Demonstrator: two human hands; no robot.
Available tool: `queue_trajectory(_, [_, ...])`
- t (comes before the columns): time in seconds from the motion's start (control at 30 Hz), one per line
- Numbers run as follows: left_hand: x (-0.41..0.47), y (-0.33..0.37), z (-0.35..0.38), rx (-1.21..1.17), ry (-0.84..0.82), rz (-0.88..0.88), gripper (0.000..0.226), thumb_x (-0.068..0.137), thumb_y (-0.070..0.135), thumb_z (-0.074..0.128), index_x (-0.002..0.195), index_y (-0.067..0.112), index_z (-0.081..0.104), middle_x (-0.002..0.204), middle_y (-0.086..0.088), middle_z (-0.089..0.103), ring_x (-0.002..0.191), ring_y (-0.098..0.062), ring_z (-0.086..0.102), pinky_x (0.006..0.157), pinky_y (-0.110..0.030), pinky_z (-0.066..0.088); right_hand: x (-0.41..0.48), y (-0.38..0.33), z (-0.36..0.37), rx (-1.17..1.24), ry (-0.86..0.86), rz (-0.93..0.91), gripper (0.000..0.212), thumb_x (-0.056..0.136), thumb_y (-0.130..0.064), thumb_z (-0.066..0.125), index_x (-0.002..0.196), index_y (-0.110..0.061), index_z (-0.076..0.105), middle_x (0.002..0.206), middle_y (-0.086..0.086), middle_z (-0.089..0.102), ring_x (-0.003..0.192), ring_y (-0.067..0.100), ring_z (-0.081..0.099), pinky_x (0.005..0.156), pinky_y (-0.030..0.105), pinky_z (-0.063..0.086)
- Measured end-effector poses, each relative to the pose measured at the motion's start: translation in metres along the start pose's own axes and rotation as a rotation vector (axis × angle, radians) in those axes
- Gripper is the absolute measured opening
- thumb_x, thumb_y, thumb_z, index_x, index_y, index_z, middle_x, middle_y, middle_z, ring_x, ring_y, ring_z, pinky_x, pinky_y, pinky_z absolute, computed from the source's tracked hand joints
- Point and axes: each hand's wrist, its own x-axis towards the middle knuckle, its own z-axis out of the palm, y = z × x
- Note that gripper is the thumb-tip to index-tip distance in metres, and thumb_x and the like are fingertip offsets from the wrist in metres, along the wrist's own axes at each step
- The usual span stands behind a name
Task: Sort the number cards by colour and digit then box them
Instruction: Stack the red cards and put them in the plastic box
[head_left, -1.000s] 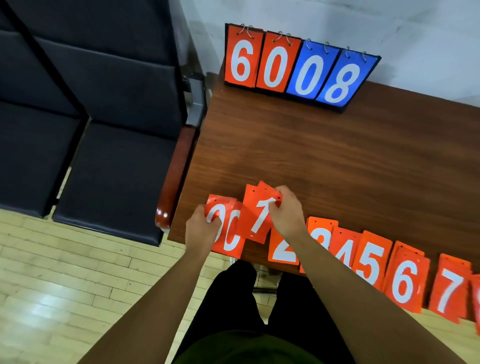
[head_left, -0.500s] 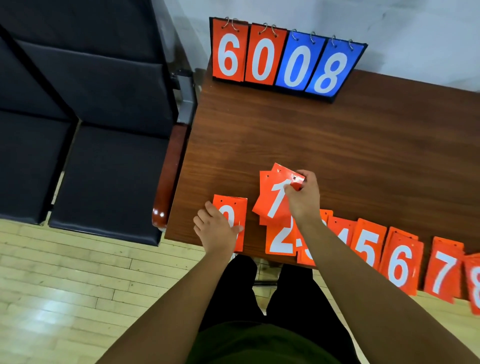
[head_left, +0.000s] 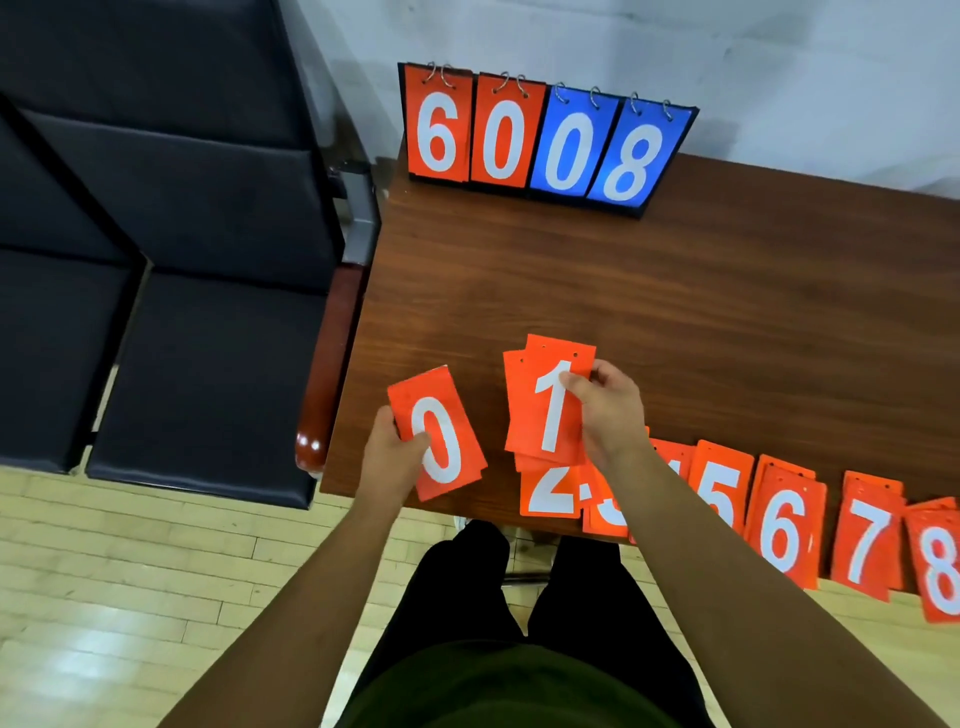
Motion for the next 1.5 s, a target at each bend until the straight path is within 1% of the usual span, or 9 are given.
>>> queue_trajectory(0.2, [-0.009,0.037,-0.003,-0.442,-0.315,-0.075,0.019,0.097,0.019,0.059,0.114,0.026,0.064,0.107,0.000,0.076,0.096,-0.019,0.073,0.073,-0.035,0.060,-0.026,-0.013,0.014,0.078,-0.170,0.001,0.010,0.093,-0.017,0.064,0.098,-0.023,0.070,0.094,-0.003,0.075,0.083,0.015,0.073,0.062,0.025,0.058])
queue_trajectory(0.47, [-0.015,0.060,0.026,-0.360,-0.532,0.082,0.025,0.092,0.032,0.061,0.116,0.030,0.067,0.115,-0.003,0.073,0.106,-0.021,0.070,0.082,-0.038,0.059,-0.033,-0.008,0.034,-0.093,0.010,-0.209,0.023,0.092,-0.018,0.063,0.114,-0.015,0.065,0.105,-0.003,0.070,0.094,0.011,0.066,0.085,0.033,0.056])
queue_trajectory(0.63, [0.000,0.060,0.037,-0.146,-0.347,0.156,0.021,0.094,0.019,0.063,0.112,0.029,0.065,0.114,-0.002,0.071,0.104,-0.021,0.069,0.092,-0.046,0.055,-0.028,0.005,0.017,-0.167,0.013,-0.175,0.037,0.095,-0.032,0.059,0.130,-0.023,0.055,0.101,-0.018,0.062,0.099,0.004,0.061,0.083,0.020,0.049])
queue_trajectory(0.77, [0.016,0.051,0.035,-0.139,-0.266,0.063,0.021,0.096,0.016,0.059,0.112,0.030,0.063,0.107,0.007,0.069,0.097,-0.014,0.068,0.078,-0.033,0.056,-0.034,0.053,-0.031,-0.788,-0.012,-0.295,0.035,0.097,-0.035,0.053,0.131,-0.026,0.054,0.132,-0.008,0.054,0.116,0.009,0.053,0.093,0.024,0.047])
queue_trajectory(0.87, [0.023,0.042,0.037,-0.119,-0.259,-0.006,0.032,0.096,0.018,0.060,0.128,0.020,0.059,0.113,0.000,0.069,0.101,-0.020,0.068,0.089,-0.045,0.056,-0.046,0.092,-0.045,-1.141,-0.196,-0.377,0.041,0.098,-0.037,0.049,0.137,-0.024,0.050,0.147,-0.006,0.043,0.134,0.016,0.041,0.107,0.033,0.038])
queue_trajectory(0.93, [0.025,0.035,0.039,-0.166,-0.253,-0.038,0.027,0.095,0.014,0.061,0.122,0.019,0.062,0.115,-0.006,0.070,0.102,-0.026,0.069,0.094,-0.051,0.054,-0.050,0.106,-0.038,-1.246,-0.271,-0.418,0.043,0.098,-0.037,0.048,0.138,-0.019,0.050,0.151,-0.001,0.038,0.138,0.020,0.036,0.111,0.038,0.035])
queue_trajectory(1.17, [0.032,0.019,0.025,-0.148,-0.211,-0.071,0.021,0.095,0.013,0.060,0.112,0.024,0.064,0.111,-0.008,0.072,0.100,-0.027,0.070,0.091,-0.052,0.055,-0.040,0.098,0.001,-1.306,-0.197,-0.525,0.041,0.098,-0.033,0.048,0.134,-0.014,0.050,0.148,0.007,0.036,0.137,0.024,0.032,0.115,0.039,0.029])
queue_trajectory(1.33, [0.031,0.016,0.012,-0.129,-0.153,-0.065,0.014,0.096,0.017,0.059,0.101,0.030,0.063,0.106,0.000,0.071,0.094,-0.021,0.070,0.080,-0.041,0.057,-0.020,0.076,0.018,-1.285,0.087,-0.252,0.073,0.088,-0.041,0.064,0.144,-0.012,0.028,0.143,0.016,0.034,0.133,0.032,0.034,0.112,0.039,0.032])
queue_trajectory(1.5, [0.024,0.012,0.008,-0.127,-0.170,-0.102,0.025,0.098,0.023,0.059,0.122,0.025,0.056,0.113,-0.001,0.066,0.103,-0.025,0.066,0.093,-0.051,0.054,-0.010,0.071,0.030,-1.236,0.119,-0.056,0.066,0.082,-0.040,0.072,0.133,-0.013,0.041,0.134,0.016,0.045,0.126,0.033,0.042,0.106,0.042,0.036])
